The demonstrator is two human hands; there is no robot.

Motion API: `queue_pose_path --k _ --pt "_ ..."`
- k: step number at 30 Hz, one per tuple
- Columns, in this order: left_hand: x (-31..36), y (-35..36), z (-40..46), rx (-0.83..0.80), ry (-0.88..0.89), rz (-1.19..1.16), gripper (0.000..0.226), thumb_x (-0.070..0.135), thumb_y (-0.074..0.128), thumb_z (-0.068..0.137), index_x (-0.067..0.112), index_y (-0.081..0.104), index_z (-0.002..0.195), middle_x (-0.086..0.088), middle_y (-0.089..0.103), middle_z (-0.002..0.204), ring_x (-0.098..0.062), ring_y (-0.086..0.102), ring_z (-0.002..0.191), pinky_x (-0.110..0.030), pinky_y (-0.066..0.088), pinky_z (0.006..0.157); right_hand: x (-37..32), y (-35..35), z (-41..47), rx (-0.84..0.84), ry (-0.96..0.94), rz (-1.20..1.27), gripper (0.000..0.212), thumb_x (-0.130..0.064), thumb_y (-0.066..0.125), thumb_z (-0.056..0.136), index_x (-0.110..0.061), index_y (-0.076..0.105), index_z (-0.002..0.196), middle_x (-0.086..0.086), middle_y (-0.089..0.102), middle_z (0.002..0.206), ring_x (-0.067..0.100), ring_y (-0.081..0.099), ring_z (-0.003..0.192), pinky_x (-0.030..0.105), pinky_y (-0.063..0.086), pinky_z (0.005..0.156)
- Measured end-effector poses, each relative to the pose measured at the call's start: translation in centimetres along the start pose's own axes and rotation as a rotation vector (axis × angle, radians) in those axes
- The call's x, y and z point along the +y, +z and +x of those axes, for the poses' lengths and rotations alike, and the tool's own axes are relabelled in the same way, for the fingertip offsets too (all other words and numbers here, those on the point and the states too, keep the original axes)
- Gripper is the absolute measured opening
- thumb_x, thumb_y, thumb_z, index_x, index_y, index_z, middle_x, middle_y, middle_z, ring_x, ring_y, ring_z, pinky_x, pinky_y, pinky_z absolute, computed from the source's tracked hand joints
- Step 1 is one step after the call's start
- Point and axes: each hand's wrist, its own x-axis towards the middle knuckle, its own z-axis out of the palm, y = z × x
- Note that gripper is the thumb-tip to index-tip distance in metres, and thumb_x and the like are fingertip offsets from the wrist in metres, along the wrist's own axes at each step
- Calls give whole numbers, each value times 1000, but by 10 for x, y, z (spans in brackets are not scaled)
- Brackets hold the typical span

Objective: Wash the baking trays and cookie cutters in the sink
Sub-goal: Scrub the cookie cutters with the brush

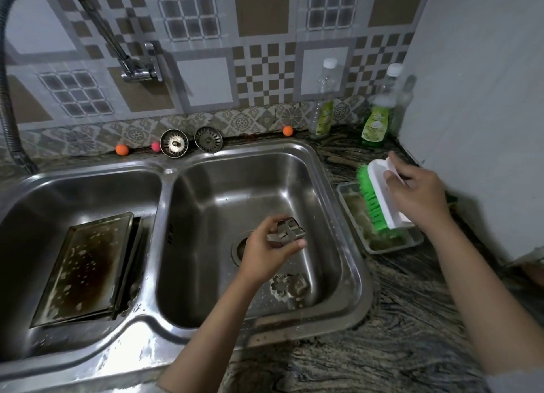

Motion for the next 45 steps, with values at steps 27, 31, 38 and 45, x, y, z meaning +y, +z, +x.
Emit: queue_pose_path --k 27,31,38,45 --pt "46 -32 -16 37 201 -73 60 6 84 67 34 61 114 6 64 116 -23 68 88 -40 59 73 -54 62 -64 -326 -231 411 38 -15 58 92 -42 55 119 -25 59 119 -5 56 112 20 45 95" --pt "47 -21 -23 24 314 48 66 15 84 62 26 58 121 3 59 120 -17 64 96 -28 55 77 -63 73 -60 -254 -174 331 36 -22 56 94 -39 52 125 -28 62 112 0 58 106 28 50 88" --pt "45 -41 -18 157 364 295 65 18 85 62 25 59 121 5 58 113 -8 61 98 -23 55 78 -63 81 -66 -362 -90 312 38 -21 57 94 -25 54 131 -14 59 123 17 59 114 38 47 98" --pt "47 -28 -27 119 409 478 67 19 82 64 18 59 127 10 54 117 1 54 104 -21 50 88 -67 85 -58 -292 -92 225 37 -24 55 95 -24 54 132 -12 70 97 1 62 78 24 51 75"
